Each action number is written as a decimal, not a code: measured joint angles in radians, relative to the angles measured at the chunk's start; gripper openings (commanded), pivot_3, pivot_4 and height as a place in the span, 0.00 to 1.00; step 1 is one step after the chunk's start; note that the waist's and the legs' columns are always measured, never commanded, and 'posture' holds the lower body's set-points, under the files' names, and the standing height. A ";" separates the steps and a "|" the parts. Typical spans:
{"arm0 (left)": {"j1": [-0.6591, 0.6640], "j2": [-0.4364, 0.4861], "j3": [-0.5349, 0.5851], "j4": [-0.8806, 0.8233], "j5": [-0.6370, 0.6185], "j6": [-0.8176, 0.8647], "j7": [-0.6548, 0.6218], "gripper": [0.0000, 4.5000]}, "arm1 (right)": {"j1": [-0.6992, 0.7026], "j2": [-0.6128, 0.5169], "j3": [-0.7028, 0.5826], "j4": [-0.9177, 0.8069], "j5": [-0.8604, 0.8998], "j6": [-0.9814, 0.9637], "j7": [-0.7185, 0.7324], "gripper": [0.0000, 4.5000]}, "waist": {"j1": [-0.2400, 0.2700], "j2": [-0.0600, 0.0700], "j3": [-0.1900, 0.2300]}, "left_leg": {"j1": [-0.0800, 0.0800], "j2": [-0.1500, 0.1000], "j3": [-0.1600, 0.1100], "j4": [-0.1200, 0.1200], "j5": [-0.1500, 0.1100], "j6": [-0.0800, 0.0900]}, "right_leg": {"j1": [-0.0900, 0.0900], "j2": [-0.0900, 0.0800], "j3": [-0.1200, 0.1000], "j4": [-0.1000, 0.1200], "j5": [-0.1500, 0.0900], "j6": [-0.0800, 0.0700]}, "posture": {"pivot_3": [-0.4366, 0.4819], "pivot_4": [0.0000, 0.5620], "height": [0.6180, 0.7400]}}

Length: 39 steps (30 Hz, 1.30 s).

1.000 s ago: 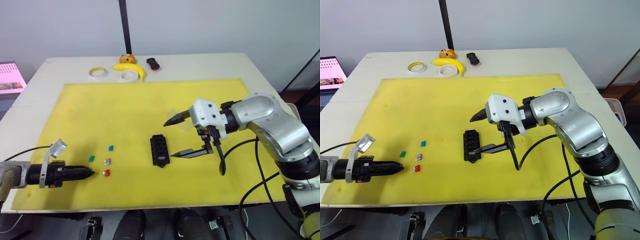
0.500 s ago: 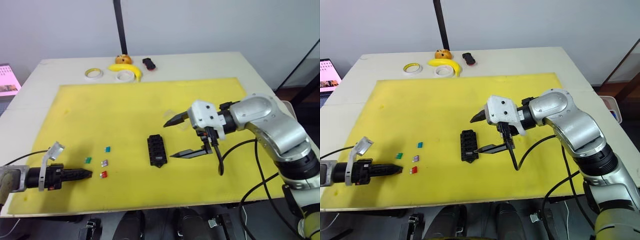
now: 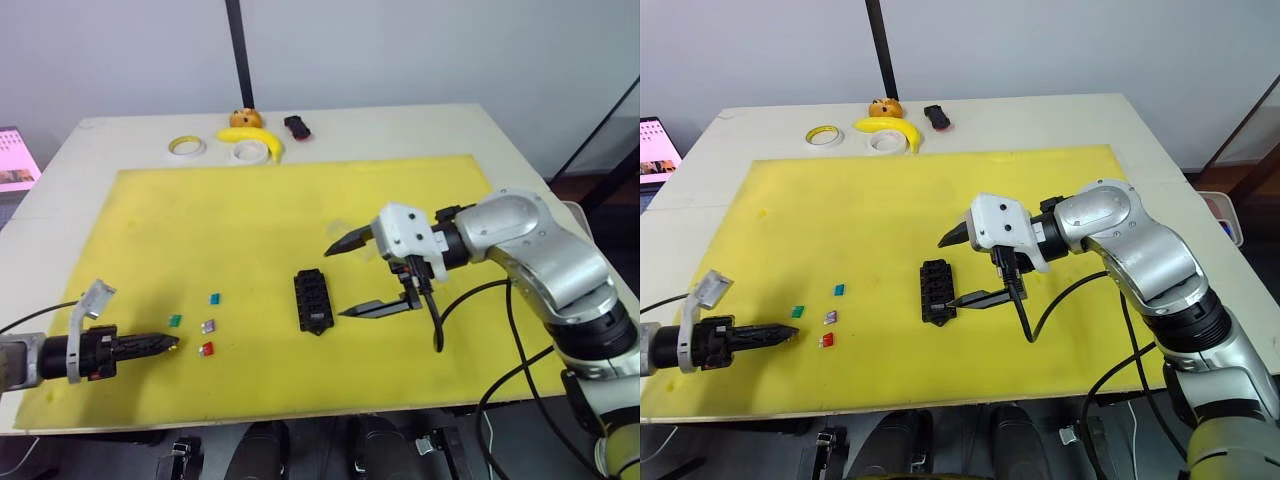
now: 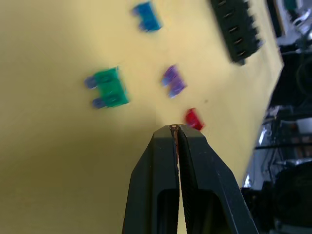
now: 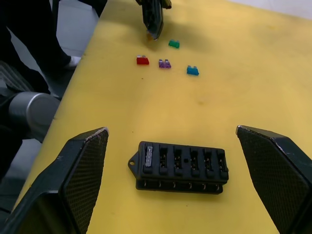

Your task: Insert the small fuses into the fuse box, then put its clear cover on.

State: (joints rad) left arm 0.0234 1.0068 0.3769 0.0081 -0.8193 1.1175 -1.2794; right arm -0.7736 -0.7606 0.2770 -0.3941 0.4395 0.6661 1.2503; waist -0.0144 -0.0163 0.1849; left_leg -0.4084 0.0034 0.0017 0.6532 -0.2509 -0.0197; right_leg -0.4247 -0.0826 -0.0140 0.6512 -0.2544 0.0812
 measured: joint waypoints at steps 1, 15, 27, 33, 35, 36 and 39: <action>0.005 -0.008 0.015 -0.021 -0.015 0.014 0.012 0.02 | 0.003 0.004 -0.001 -0.002 0.012 0.021 -0.008 1.00 | 0.000 0.000 0.000 | 0.000 0.000 0.000 0.000 0.000 0.000 | 0.000 0.000 0.000 0.000 0.000 0.000 | 0.48 0.27 1.00; -0.373 -0.338 0.102 -0.264 -0.460 0.159 0.506 0.02 | -0.091 0.372 -0.267 0.153 0.434 0.776 -0.398 1.00 | 0.002 -0.002 -0.001 | 0.000 -0.001 -0.001 -0.001 0.000 -0.001 | 0.000 0.000 0.000 -0.001 0.003 -0.001 | 0.48 0.27 1.00; -0.429 -0.381 -0.007 -0.293 -0.567 0.112 0.637 0.00 | -0.137 0.500 -0.367 0.209 0.481 0.900 -0.593 0.87 | -0.004 -0.002 -0.001 | 0.000 -0.003 -0.001 -0.001 0.000 -0.001 | 0.000 0.006 0.000 0.001 0.003 0.000 | 0.48 0.27 1.00; -0.418 -0.371 -0.012 -0.292 -0.567 0.093 0.637 0.00 | -0.137 0.500 -0.367 0.208 0.509 0.912 -0.600 0.60 | -0.004 -0.002 -0.001 | 0.000 -0.003 -0.001 -0.001 0.001 -0.001 | 0.000 0.006 0.000 0.001 0.003 0.000 | 0.48 0.27 1.00; -0.413 -0.361 -0.017 -0.292 -0.567 0.090 0.635 0.00 | -0.137 0.500 -0.367 0.208 0.514 0.912 -0.605 0.60 | -0.005 -0.002 -0.001 | 0.000 -0.003 -0.001 -0.001 0.001 -0.001 | 0.000 0.006 0.000 0.001 0.003 0.000 | 0.48 0.27 1.00; -0.409 -0.360 -0.022 -0.292 -0.567 0.088 0.634 0.00 | -0.137 0.500 -0.367 0.208 0.517 0.912 -0.607 0.60 | -0.004 -0.002 -0.001 | 0.000 -0.003 -0.001 -0.001 0.001 -0.001 | 0.000 0.006 0.000 0.001 0.003 0.000 | 0.48 0.27 1.00; -0.403 -0.358 -0.036 -0.292 -0.567 0.076 0.633 0.00 | -0.139 0.500 -0.367 0.208 0.521 0.912 -0.611 0.60 | -0.004 -0.002 -0.001 | 0.000 -0.003 -0.001 -0.001 0.001 -0.001 | 0.000 0.006 0.000 0.001 0.003 0.000 | 0.48 0.27 1.00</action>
State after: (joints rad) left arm -0.3794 0.6484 0.3411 -0.2839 -1.3861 1.1935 -0.6466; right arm -0.9127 -0.2609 -0.0902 -0.1857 0.9602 1.5784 0.6395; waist -0.0182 -0.0180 0.1840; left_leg -0.4085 -0.0001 0.0007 0.6524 -0.2503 -0.0203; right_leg -0.4248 -0.0769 -0.0144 0.6517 -0.2514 0.0812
